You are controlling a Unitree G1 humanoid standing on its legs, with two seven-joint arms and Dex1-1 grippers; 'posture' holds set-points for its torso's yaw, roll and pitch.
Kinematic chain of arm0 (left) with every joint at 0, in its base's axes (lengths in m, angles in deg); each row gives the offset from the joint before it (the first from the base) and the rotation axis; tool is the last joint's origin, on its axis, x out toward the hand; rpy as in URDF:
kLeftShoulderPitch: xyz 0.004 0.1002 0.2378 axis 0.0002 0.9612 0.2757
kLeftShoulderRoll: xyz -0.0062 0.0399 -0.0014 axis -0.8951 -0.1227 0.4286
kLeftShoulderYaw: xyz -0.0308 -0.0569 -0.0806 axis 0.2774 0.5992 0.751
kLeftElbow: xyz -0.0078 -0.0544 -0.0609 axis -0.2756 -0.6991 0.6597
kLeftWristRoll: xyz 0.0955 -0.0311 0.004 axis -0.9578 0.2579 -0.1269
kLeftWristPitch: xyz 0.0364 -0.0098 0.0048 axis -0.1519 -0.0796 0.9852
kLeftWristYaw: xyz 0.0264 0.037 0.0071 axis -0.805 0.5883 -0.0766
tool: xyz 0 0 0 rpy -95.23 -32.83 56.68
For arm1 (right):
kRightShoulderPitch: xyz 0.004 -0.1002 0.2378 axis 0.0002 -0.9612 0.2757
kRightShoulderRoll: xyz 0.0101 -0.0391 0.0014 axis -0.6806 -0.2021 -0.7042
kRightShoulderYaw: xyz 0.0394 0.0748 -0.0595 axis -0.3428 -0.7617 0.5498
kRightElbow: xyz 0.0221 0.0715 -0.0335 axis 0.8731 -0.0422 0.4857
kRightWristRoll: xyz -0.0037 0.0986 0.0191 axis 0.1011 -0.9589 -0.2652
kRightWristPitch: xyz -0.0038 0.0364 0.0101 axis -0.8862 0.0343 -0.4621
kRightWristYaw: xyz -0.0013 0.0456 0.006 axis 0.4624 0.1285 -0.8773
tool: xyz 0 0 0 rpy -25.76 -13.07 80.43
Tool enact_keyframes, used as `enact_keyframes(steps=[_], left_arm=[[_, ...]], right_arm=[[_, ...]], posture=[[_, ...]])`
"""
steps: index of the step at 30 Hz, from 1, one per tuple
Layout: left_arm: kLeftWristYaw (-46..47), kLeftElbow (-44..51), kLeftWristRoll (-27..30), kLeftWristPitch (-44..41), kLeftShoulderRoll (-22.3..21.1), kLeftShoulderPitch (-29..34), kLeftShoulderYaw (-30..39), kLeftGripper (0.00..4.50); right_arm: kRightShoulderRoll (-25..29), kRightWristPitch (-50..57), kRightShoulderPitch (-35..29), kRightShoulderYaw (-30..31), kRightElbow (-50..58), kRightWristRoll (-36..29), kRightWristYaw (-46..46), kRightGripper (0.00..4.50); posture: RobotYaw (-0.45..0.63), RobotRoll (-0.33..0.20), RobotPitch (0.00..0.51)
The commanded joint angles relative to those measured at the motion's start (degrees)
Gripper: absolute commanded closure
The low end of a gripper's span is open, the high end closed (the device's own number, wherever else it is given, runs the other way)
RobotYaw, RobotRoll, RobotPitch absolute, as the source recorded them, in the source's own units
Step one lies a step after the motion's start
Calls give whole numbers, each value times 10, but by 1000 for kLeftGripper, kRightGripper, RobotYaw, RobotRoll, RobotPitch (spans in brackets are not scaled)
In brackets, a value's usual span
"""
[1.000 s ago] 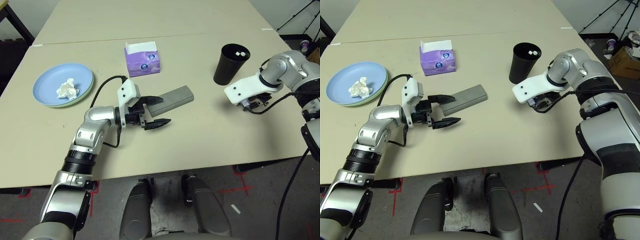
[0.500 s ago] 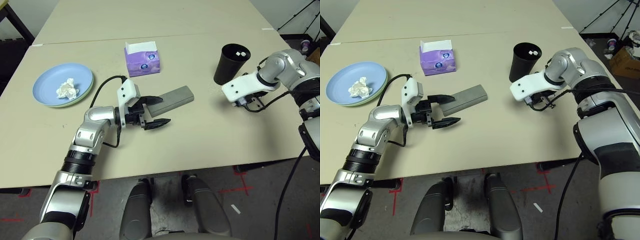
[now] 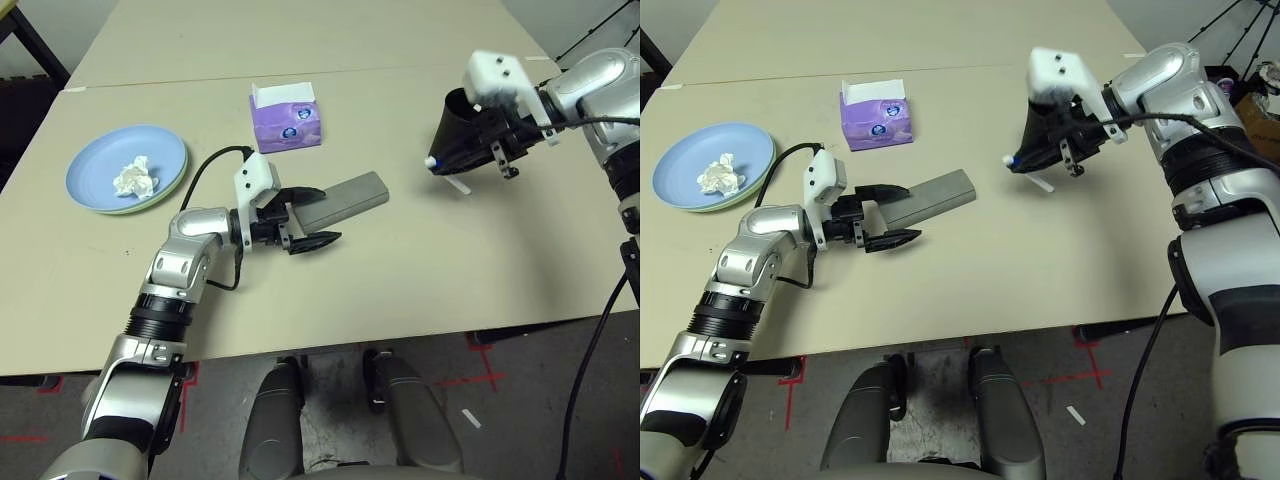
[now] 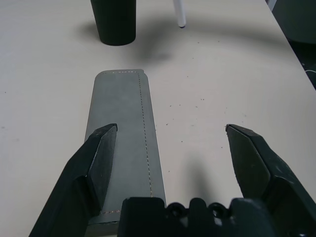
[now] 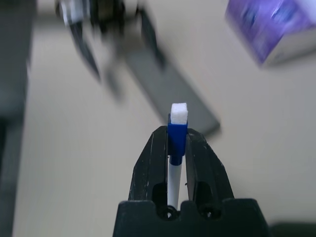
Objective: Organize and tidy the items on the table.
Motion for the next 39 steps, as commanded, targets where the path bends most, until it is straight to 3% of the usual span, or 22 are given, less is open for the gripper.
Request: enact_keyframes(steps=[1,6,11,17,25,39], left_arm=[[-6,-5,1,5,1,-4,-7,0],[-8,-10,0,7,1,-8,-7,0],[-11,-15,0,7,1,-12,-9,0],[-17,-30,-2,12,2,-24,-12,0],[-18,-35,-2,16,3,-27,-12,0],[-19,-33,-2,15,0,-25,-11,0]], right_arm=[[-14,57,-48,-82,74,-58,60,4173],[-85,51,-168,-203,231,-119,219,4173],[-137,47,-229,-247,332,-139,329,4173],[-130,44,-206,-268,335,-145,381,4173],[-97,34,-201,-260,301,-96,457,4173],[-111,-6,-186,-265,259,-15,629,4173]], posture=[[-77,0,190],[-85,0,185],[-97,0,179],[-105,0,171],[-107,0,170],[-105,0,174]])
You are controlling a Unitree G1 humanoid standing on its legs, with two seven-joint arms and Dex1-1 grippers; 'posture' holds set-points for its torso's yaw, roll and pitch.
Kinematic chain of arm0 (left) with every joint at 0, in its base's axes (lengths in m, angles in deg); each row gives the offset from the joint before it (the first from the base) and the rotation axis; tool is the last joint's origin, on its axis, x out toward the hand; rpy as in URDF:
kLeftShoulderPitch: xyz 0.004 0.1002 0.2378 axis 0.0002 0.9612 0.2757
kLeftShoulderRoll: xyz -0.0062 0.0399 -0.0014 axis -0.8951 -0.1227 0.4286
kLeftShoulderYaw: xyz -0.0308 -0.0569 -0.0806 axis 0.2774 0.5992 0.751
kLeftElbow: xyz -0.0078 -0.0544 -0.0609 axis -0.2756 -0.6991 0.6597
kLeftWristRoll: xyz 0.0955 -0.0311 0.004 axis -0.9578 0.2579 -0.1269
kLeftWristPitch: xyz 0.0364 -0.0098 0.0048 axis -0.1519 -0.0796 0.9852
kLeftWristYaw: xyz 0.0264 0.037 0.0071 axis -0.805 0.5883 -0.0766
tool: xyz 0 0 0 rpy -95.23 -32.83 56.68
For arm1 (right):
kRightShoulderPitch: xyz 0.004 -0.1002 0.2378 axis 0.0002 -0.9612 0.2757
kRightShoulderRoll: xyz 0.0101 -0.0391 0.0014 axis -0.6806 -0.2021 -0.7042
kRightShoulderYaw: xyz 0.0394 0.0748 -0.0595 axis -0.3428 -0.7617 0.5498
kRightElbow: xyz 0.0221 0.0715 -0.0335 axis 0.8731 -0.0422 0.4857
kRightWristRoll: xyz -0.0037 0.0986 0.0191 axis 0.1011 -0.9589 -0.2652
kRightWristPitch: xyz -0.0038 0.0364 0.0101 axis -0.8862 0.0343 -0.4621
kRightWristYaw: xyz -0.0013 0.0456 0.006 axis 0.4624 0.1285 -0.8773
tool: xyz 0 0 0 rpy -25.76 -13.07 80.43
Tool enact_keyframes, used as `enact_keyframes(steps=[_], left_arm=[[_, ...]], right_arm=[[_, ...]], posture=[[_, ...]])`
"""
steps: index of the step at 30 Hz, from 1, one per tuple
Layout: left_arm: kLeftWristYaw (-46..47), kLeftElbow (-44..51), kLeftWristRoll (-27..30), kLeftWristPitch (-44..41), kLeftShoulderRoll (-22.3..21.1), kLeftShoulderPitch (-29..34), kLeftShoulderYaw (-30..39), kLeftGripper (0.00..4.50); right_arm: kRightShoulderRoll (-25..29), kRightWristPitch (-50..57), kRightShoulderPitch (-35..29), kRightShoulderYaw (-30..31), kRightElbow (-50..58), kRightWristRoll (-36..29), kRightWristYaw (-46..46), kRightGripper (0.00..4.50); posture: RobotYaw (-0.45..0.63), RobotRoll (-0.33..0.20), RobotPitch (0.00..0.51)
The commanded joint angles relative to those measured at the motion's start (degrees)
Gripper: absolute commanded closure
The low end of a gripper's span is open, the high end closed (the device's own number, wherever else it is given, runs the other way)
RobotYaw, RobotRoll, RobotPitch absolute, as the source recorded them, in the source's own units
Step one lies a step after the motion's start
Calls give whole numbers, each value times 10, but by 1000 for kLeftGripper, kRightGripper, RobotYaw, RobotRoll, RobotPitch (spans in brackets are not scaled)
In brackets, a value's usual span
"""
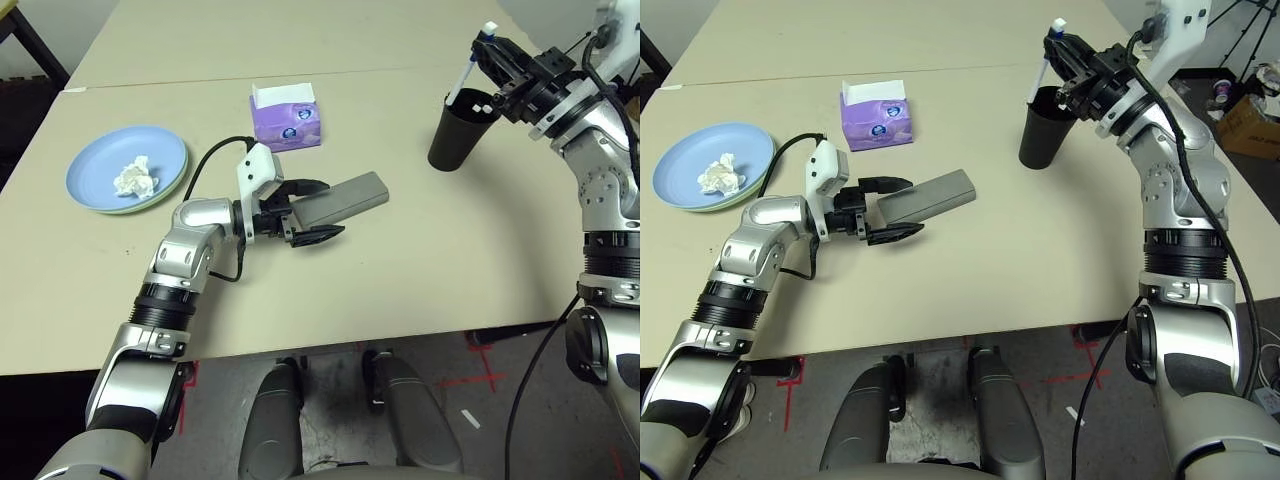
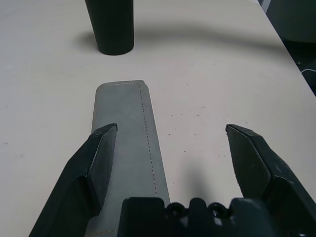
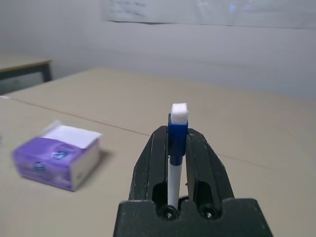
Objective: Organize and tidy the items on the table.
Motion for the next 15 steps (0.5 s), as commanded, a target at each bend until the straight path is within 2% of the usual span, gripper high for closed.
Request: enact_keyframes(steps=[1,15], left_arm=[[-7,-5,-1,3,-3,5,-6,0],[-7,1,0,1,-5,7,-5,0]], right_arm=[[-1,-7,9,-9,-13,22,40,4173],[-17,-5,15,5,-34,58,100,4173]], posture=[[-105,0,174],[-100,0,177]])
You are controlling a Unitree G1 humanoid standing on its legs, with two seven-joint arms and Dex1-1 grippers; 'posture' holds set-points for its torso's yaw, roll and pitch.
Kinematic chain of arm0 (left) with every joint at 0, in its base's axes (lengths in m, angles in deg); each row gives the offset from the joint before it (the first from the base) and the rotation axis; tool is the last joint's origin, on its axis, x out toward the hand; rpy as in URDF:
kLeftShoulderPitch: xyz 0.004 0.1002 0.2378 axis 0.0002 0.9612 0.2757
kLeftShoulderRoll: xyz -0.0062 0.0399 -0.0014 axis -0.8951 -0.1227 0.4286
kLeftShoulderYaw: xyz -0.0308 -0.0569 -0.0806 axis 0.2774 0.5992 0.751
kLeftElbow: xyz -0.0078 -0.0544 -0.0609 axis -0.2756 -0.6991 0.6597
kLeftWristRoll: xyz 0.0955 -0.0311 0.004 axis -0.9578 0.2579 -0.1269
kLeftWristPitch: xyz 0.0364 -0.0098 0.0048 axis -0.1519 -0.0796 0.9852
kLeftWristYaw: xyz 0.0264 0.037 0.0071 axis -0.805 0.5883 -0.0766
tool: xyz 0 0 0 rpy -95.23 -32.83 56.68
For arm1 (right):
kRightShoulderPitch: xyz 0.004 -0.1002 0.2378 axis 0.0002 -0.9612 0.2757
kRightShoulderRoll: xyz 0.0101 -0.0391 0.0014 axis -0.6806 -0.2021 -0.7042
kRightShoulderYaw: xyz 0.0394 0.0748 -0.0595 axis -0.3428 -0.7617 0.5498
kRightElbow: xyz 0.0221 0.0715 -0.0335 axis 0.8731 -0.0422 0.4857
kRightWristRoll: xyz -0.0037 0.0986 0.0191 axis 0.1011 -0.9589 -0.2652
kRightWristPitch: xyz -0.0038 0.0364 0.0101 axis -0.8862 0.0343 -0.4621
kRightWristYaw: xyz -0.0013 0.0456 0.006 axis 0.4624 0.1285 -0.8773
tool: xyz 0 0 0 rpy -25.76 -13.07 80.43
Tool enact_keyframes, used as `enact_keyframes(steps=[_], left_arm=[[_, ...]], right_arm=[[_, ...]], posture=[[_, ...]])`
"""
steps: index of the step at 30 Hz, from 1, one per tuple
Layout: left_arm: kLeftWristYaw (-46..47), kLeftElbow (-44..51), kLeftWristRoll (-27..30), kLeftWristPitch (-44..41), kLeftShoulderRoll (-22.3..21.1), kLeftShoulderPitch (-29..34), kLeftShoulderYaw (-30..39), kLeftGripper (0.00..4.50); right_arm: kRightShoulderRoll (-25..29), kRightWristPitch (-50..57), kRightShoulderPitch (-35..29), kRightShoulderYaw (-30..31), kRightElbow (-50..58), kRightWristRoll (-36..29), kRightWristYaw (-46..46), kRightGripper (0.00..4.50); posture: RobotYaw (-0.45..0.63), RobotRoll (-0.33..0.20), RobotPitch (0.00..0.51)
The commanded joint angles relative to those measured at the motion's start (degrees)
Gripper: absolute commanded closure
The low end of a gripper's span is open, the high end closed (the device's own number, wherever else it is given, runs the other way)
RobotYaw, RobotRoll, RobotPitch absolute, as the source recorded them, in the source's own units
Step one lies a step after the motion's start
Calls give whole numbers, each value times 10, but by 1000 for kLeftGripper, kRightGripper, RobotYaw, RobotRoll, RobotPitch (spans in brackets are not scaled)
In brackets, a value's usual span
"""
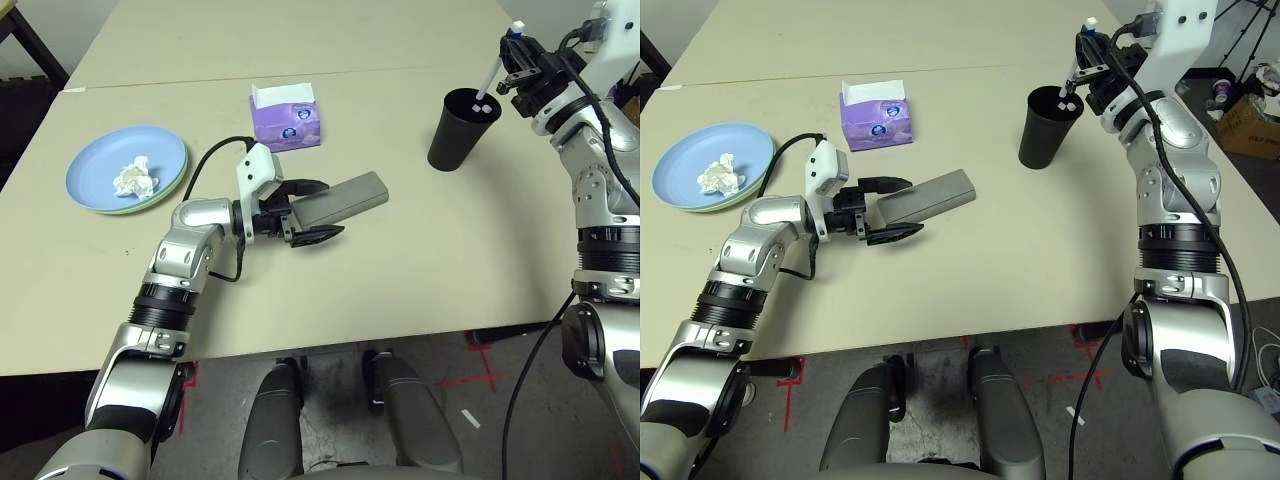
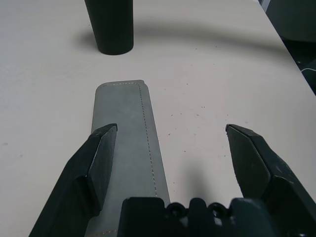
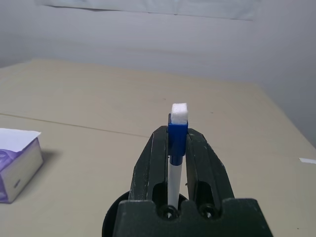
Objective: Organize and tidy the items on the table.
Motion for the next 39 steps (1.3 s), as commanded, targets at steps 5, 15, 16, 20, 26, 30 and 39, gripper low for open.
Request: enact_keyframes(steps=[5,15,16,20,26,30,39], left_arm=[[-6,0,0,0,-4,7,-6,0],[-5,0,0,0,-4,8,-5,0],[-5,0,0,0,-4,8,-6,0],[-5,0,0,0,-3,8,-6,0],[-5,-1,0,2,-2,8,-7,0],[-6,0,0,2,-2,9,-7,0],[-1,7,2,-1,-6,15,-1,0]], right_arm=[[-20,30,9,-17,-6,-23,8,3209],[-17,60,12,-27,2,-33,13,58],[-16,60,11,-28,3,-32,12,58],[-17,52,10,-28,9,-36,-1,58],[-24,46,-12,-7,65,-98,-130,58],[11,57,-62,48,127,-121,-271,58],[85,-3,-129,108,131,-80,-412,58]], posture=[[-99,0,178],[-101,0,178],[-102,0,178],[-105,0,177],[-106,0,177],[-102,0,177],[-93,0,177]])
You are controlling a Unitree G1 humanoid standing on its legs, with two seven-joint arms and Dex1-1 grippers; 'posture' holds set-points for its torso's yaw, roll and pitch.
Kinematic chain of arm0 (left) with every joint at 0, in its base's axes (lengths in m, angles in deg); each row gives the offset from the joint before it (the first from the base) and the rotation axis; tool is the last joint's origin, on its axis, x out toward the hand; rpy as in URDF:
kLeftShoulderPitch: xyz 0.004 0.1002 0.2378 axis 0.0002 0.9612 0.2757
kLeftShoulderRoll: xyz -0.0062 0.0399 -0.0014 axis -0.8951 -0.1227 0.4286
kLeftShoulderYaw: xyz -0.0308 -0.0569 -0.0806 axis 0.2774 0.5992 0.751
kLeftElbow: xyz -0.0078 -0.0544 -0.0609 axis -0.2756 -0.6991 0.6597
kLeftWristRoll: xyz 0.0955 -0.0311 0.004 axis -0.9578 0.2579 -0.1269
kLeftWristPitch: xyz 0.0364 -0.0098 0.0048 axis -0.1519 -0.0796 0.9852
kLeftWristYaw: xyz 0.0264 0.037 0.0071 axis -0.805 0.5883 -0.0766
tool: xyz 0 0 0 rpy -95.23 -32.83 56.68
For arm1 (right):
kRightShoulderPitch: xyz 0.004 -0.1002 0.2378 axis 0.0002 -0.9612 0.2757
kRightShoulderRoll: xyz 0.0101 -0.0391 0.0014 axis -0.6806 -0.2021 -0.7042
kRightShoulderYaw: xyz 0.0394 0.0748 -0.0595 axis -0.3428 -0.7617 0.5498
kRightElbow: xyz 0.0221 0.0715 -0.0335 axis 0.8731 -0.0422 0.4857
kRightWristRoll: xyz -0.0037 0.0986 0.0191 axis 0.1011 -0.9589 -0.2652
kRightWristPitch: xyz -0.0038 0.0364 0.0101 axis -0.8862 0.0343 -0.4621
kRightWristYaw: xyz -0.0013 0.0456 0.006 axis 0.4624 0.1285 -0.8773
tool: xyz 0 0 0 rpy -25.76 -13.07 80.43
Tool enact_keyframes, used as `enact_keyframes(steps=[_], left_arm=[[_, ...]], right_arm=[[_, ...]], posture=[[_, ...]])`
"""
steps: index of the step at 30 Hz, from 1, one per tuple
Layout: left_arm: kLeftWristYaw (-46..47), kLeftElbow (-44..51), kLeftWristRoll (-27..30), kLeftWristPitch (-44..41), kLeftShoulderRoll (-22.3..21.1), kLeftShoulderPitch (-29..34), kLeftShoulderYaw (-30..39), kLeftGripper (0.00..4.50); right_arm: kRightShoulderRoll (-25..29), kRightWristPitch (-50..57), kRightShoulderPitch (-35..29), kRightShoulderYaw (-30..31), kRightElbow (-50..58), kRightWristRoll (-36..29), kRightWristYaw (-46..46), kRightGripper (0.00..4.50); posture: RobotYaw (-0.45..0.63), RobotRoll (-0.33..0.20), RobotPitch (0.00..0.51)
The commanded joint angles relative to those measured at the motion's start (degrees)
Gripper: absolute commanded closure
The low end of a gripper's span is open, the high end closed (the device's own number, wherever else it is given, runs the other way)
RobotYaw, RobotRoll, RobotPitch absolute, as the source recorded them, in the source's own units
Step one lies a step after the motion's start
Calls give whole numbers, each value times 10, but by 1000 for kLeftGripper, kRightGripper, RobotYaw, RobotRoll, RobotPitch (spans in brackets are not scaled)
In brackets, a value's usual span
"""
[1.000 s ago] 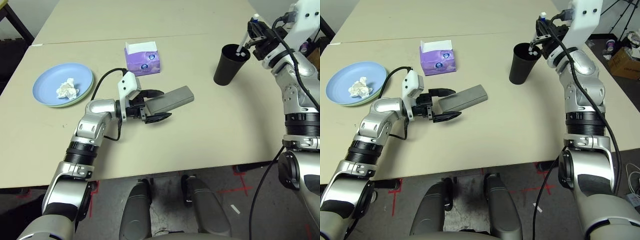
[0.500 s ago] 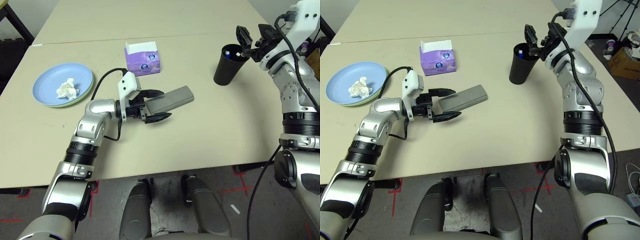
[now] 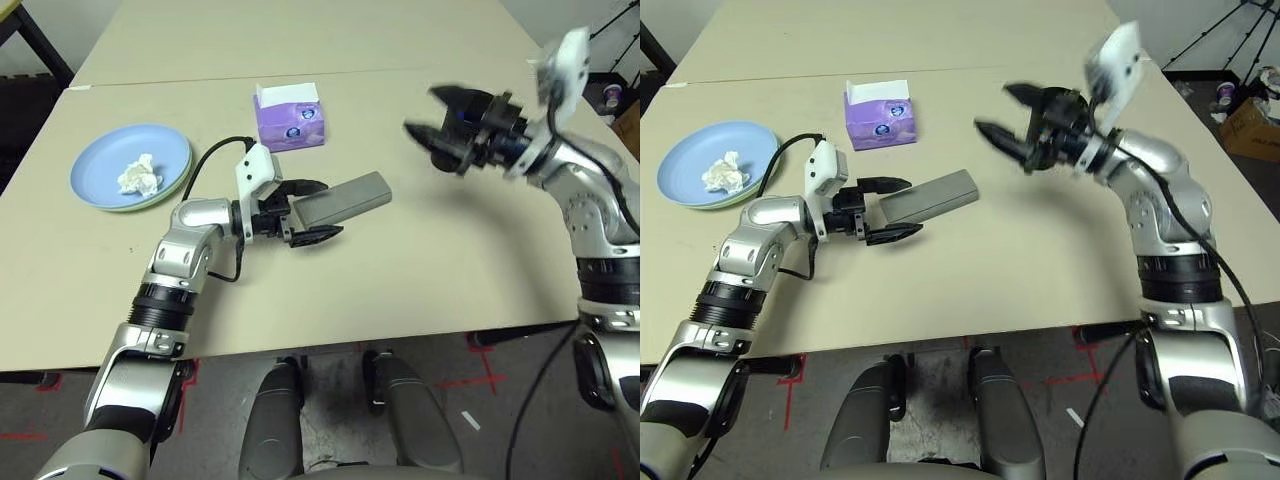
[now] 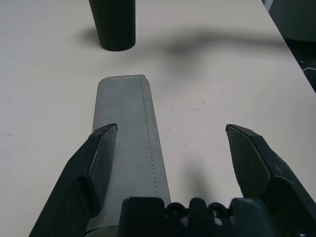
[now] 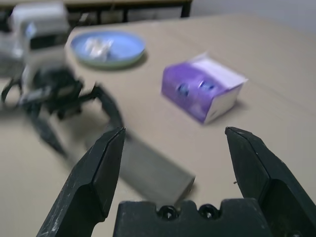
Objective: Organize and tidy the items on the table.
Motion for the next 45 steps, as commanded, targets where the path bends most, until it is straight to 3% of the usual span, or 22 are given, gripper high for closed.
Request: enact_keyframes(steps=[1,12,18,24,34,38,45], left_arm=[[5,10,4,-1,-5,13,6,0],[172,136,50,-41,-7,108,147,0],[246,155,55,-36,0,147,192,0],[357,150,29,-1,32,171,225,0],[638,171,-75,80,143,176,255,0],[702,143,-108,98,136,161,268,0],[694,80,-100,124,84,154,287,0]], right_arm=[[2,-16,-22,-9,6,1,-6,58],[-59,-3,-155,-116,85,-43,143,58],[-127,-66,-188,-154,55,-1,271,58],[-162,-135,-166,-172,-26,45,369,58],[-179,-184,-121,-181,-112,88,493,58],[-169,-202,-106,-187,-142,98,512,58],[-151,-228,-91,-197,-189,72,472,58]], posture=[[-95,0,177],[-92,0,179],[-83,0,181],[-81,0,185],[-62,0,188],[-58,0,192],[-69,0,197]])
